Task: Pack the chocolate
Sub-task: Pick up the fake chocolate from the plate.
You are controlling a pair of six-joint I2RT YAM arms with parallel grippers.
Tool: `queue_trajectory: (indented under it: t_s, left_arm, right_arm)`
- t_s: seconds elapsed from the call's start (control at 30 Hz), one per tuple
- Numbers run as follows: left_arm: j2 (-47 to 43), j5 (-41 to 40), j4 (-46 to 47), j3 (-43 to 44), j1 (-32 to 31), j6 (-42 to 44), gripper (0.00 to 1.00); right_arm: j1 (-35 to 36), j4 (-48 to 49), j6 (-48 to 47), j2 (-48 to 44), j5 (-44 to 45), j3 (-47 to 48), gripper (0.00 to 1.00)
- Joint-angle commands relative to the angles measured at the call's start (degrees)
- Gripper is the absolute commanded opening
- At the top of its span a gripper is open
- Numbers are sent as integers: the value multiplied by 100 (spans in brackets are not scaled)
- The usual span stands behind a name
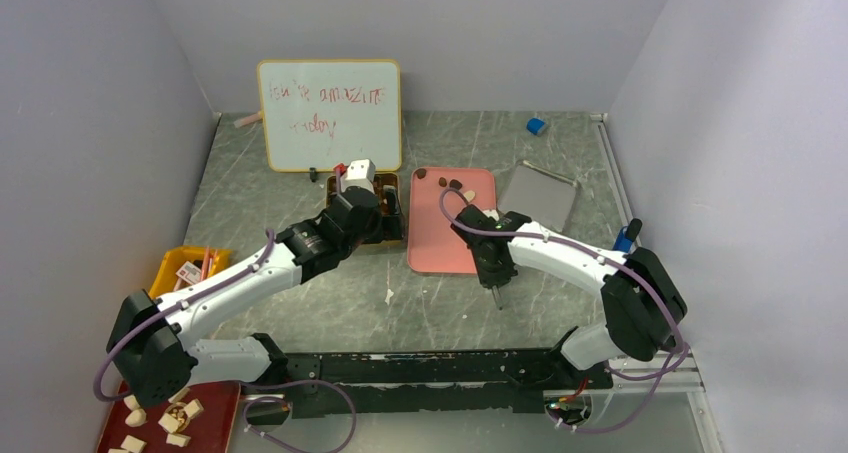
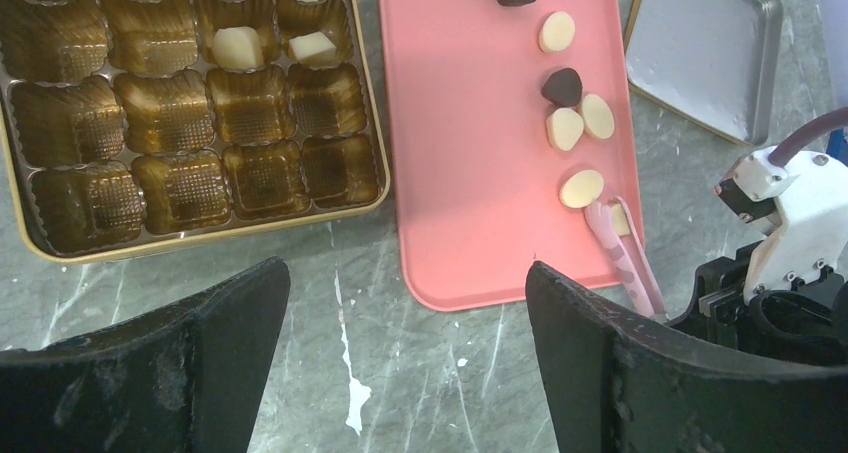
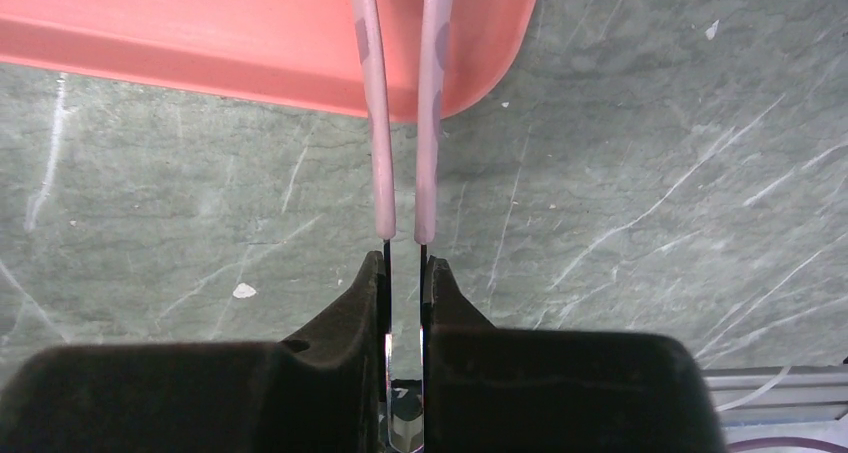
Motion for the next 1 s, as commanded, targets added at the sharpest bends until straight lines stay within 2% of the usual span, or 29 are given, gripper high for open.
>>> queue_trajectory:
  t_s: [0.0, 0.27, 0.47, 0.97]
  left_arm:
    - [18, -38, 77, 185, -32, -50, 92]
    - [-4, -245, -98, 467, -32, 122, 92]
    - [-158, -419, -281, 611, -33, 213, 92]
    - [-840, -904, -975, 737, -34, 255, 92]
  right_arm:
    - [-23, -107, -51, -222, -44, 368, 0]
    - [-12, -284, -186, -438, -316, 950, 0]
    - [27, -200, -400, -148, -515, 1593, 0]
    - [256, 411, -1046, 1845, -873, 3643, 0]
